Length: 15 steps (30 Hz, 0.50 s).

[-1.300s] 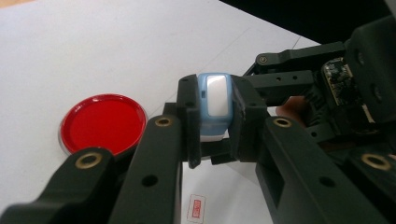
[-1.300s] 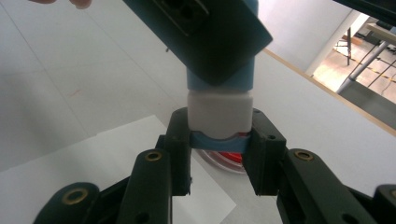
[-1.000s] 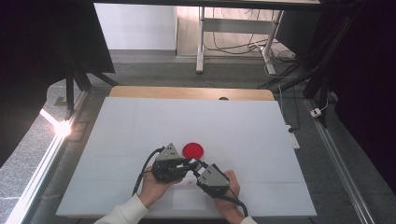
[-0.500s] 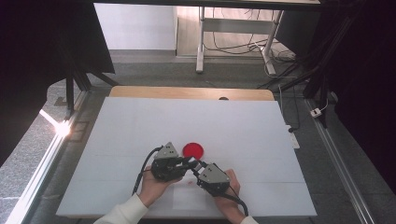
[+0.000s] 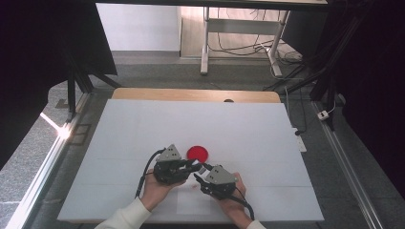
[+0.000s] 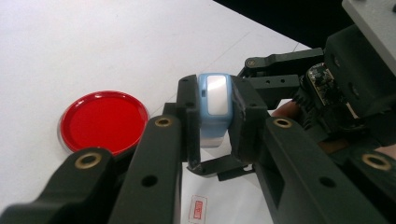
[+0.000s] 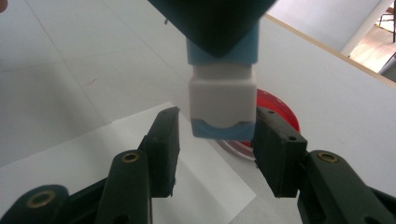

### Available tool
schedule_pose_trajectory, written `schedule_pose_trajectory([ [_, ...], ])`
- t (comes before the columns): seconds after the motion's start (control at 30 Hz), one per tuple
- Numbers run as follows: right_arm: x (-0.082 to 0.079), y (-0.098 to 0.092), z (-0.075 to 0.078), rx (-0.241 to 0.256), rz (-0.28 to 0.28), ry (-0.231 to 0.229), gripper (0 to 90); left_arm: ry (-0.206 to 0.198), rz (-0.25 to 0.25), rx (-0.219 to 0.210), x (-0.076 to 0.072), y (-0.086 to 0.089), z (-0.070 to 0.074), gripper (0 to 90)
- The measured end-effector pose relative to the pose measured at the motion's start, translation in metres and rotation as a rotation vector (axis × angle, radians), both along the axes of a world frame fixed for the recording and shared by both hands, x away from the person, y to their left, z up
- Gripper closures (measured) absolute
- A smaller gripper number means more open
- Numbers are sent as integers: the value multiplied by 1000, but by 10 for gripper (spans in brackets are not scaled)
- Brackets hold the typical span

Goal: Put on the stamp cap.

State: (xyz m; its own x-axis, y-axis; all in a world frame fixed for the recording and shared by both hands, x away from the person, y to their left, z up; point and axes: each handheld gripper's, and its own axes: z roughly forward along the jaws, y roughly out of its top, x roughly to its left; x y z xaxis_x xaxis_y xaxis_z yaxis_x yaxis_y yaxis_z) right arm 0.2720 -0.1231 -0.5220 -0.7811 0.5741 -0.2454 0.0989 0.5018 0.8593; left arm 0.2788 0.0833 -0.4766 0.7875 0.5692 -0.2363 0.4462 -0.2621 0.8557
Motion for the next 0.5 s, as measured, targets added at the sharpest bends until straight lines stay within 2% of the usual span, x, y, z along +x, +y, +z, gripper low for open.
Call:
schedule_pose_trajectory([
  [0.23,3,-6,2,11,-7,20,473,-3,1,-2,1,3,2,761],
  [0.37,6,-14,2,14,-11,69,450,-2,6,-7,2,7,2,761],
  [0.5,7,-28,3,7,-12,95,444,-10,13,-3,3,11,4,761],
])
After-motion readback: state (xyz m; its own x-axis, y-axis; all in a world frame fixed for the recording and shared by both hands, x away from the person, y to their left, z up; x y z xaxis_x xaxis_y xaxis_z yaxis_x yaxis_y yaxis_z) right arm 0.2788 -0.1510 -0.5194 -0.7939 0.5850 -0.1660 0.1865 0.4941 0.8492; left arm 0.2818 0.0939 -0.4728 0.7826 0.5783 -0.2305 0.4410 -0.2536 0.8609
